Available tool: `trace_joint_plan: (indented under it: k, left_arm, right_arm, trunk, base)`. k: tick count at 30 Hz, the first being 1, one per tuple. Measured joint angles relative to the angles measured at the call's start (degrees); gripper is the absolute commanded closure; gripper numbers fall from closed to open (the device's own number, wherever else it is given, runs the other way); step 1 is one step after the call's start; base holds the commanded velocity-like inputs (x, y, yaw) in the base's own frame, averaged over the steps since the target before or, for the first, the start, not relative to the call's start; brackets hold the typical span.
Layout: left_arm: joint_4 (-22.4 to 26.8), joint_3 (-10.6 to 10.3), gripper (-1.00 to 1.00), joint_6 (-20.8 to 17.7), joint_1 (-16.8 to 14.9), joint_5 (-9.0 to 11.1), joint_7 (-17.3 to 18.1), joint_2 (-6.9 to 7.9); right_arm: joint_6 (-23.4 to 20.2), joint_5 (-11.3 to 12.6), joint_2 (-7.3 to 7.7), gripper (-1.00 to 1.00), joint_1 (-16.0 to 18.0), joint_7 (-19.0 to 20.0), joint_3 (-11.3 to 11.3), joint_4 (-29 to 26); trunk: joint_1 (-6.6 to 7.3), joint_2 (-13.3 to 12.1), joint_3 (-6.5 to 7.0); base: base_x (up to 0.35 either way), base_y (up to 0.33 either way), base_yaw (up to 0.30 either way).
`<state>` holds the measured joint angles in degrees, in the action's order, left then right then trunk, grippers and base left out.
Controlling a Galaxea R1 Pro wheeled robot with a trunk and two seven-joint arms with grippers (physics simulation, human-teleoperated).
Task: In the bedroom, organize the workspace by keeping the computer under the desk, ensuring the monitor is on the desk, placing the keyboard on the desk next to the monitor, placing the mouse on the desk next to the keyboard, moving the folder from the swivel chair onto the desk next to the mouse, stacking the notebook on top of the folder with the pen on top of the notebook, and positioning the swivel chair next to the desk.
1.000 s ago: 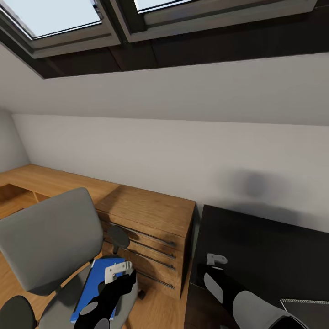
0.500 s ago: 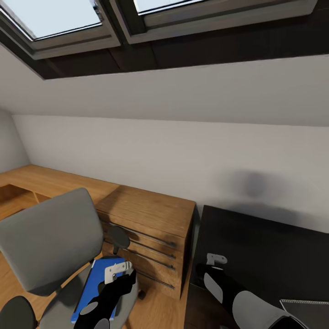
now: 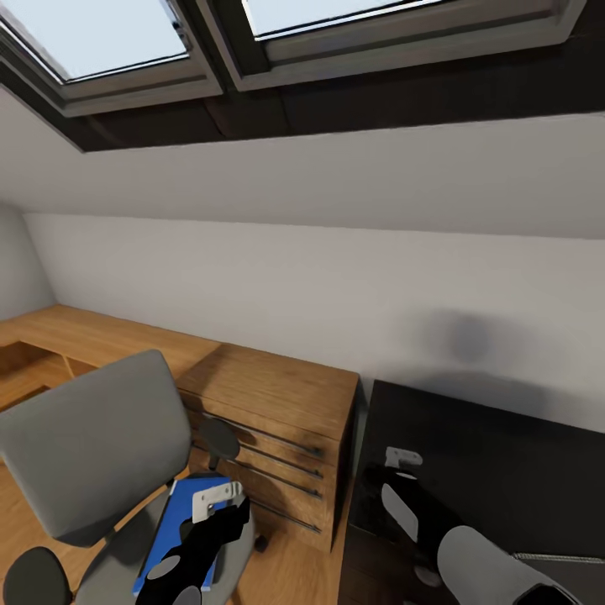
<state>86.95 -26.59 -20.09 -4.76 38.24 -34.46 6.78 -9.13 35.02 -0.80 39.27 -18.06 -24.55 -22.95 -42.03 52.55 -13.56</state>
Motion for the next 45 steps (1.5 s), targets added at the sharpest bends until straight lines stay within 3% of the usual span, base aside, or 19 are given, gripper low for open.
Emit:
trace_joint_plan:
  k: [3,5,6,8,11,23,24,25,26,38,45]
  left_arm:
    - [-0.02,0.01,-1.0,-0.01,0.0,0.0,0.04,0.01]
    - [-0.03,-0.03,-1.0,-0.01,0.0,-0.02,0.01,0.02]
    - [-0.03,-0.05,-1.0,-0.02,0.0,-0.03,0.01,0.01]
    - [-0.03,-0.06,-1.0,-0.02,0.0,-0.03,0.02,0.01]
    - [-0.03,-0.08,-1.0,-0.02,0.0,-0.02,0.01,0.02]
    - [-0.21,0.35,-1.0,-0.37,0.0,0.76,0.15,0.1]
    - [-0.21,0.37,-1.0,-0.37,0.0,0.76,0.15,0.1]
    - [-0.21,2.22,-1.0,-0.39,-0.01,0.75,0.15,0.04]
    - [-0.21,2.5,-1.0,-0.38,0.0,0.81,0.17,0.03]
    - [-0.38,2.81,-1.0,-0.37,0.0,0.77,0.15,-0.15]
    - [-0.92,2.37,-1.0,-0.28,-0.01,0.51,0.34,-0.1]
  right_arm:
    - [-4.05,1.79,2.73,1.0,-0.13,-0.05,0.72,-6.16]
    - [-7.1,4.55,5.46,1.0,-0.43,-0.06,0.91,-12.61]
    - [-8.53,6.93,7.65,1.0,-1.26,-0.09,0.91,-17.3]
    - [-9.5,9.74,9.95,1.0,-3.29,-0.16,0.87,-22.13]
    - [-10.14,11.36,11.14,1.0,-4.72,-0.36,0.84,-24.96]
    - [-10.16,12.12,11.5,1.0,-5.5,-1.02,0.82,-27.69]
    - [-10.15,12.14,11.49,1.0,-5.5,-1.02,0.82,-27.69]
    - [-10.14,12.14,11.47,1.0,-5.5,-1.02,0.86,-27.71]
    - [-10.14,12.13,11.49,1.0,-5.5,-1.02,0.88,-27.71]
    - [-9.8,12.09,11.54,1.0,-5.5,-1.07,1.1,-27.65]
    - [-9.79,12.06,11.63,1.0,-5.5,-1.22,2.41,-27.66]
  trunk:
    - [0.66,-1.21,0.54]
    - [1.08,-2.0,0.91]
    - [1.3,-2.41,1.08]
    - [1.73,-3.22,1.44]
    - [2.38,-4.43,1.98]
    - [5.04,-9.25,4.14]
    - [5.26,-9.65,4.32]
    - [5.5,-10.05,4.5]
    - [5.72,-10.45,4.68]
    - [8.36,-15.27,6.84]
    - [8.35,-15.3,6.85]
  base:
    - [-0.021,0.0,0.0]
    - [-0.194,0.0,0.0]
    - [-0.259,0.0,0.0]
    - [-0.305,0.0,0.0]
    - [-0.324,0.0,0.0]
    - [-0.309,0.0,0.0]
    - [-0.013,0.0,0.0]
    - [-0.008,0.0,-0.006]
    - [-0.004,0.0,-0.078]
    - [-0.001,0.0,-0.11]
    - [-0.054,-0.076,-0.146]
